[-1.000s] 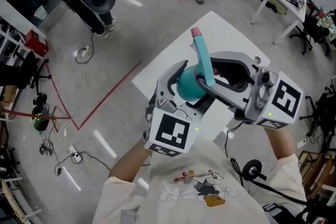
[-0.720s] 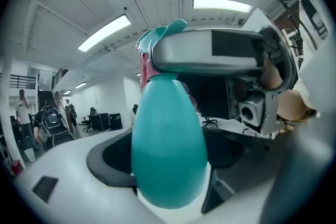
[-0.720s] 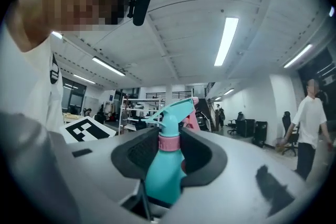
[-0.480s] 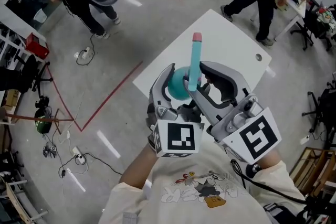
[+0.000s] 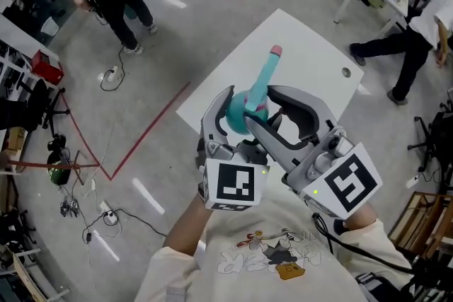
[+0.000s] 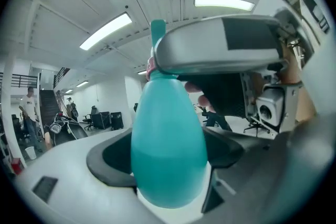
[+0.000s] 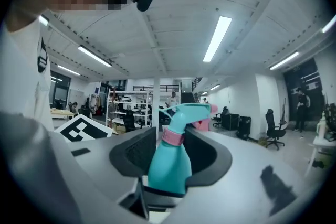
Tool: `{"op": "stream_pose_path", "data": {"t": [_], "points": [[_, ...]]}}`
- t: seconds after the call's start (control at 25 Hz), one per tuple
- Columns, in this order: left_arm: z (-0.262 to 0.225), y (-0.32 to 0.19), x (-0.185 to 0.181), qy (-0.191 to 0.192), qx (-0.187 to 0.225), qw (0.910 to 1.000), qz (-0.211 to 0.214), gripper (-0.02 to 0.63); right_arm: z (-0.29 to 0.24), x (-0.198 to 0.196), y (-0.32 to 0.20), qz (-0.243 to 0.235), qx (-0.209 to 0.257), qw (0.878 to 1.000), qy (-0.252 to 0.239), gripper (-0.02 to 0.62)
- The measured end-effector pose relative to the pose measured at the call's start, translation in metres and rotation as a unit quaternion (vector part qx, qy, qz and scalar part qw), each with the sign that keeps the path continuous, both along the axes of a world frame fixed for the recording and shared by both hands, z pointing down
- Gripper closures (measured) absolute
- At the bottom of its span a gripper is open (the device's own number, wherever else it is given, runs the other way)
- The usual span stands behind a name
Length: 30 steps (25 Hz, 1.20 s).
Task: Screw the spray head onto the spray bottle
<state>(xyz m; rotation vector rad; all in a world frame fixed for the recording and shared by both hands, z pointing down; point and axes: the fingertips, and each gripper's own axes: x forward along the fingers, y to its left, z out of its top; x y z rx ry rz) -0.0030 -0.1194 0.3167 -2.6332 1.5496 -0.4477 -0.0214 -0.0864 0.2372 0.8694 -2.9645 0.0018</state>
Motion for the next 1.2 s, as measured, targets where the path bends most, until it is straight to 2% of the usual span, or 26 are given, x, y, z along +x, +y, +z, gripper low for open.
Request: {"op": "stream_pose_path", "data": {"t": [0.24, 0.4, 0.52, 0.64, 0.72, 0.84, 0.92, 1.0, 1.12, 1.2], "points": [[-0.008, -0.002, 0.012, 0.011, 0.003, 0.9992, 0.039, 0.207, -0.002, 0.035, 0.013, -0.081, -0.044, 0.996, -0.013, 0.423], [-0.011, -0.002, -0.019, 0.023, 0.010, 0.9970, 0.074, 0.207, -0.019, 0.032, 0.022, -0.111, -0.059, 0.991, -0.036, 0.423], [-0.014, 0.011, -0.036, 0.046, 0.020, 0.9916, 0.119, 0.207, -0.031, 0.035, 0.021, -0.127, -0.066, 0.988, -0.059, 0.422], [-0.023, 0.026, -0.021, 0.048, 0.021, 0.9819, 0.182, 0.207, -0.036, 0.053, 0.009, -0.159, -0.074, 0.982, -0.066, 0.379], [-0.030, 0.031, 0.000, 0.046, 0.014, 0.9731, 0.225, 0.207, -0.038, 0.063, 0.002, -0.199, -0.086, 0.974, -0.071, 0.350], [-0.037, 0.041, 0.018, 0.050, -0.009, 0.9559, 0.289, 0.207, -0.039, 0.056, 0.010, -0.282, -0.107, 0.950, -0.082, 0.328], [-0.037, 0.052, 0.020, 0.049, -0.025, 0.9441, 0.325, 0.207, -0.037, 0.043, 0.024, -0.324, -0.104, 0.937, -0.078, 0.324], [-0.036, 0.065, 0.019, 0.041, -0.032, 0.9362, 0.348, 0.207, -0.034, 0.031, 0.037, -0.346, -0.092, 0.932, -0.066, 0.322], [-0.030, 0.078, 0.023, 0.026, -0.033, 0.9312, 0.362, 0.207, -0.028, 0.020, 0.053, -0.363, -0.080, 0.927, -0.049, 0.322], [-0.030, 0.082, 0.028, 0.031, -0.035, 0.9250, 0.377, 0.207, -0.027, 0.015, 0.057, -0.378, -0.078, 0.921, -0.046, 0.322]]}}
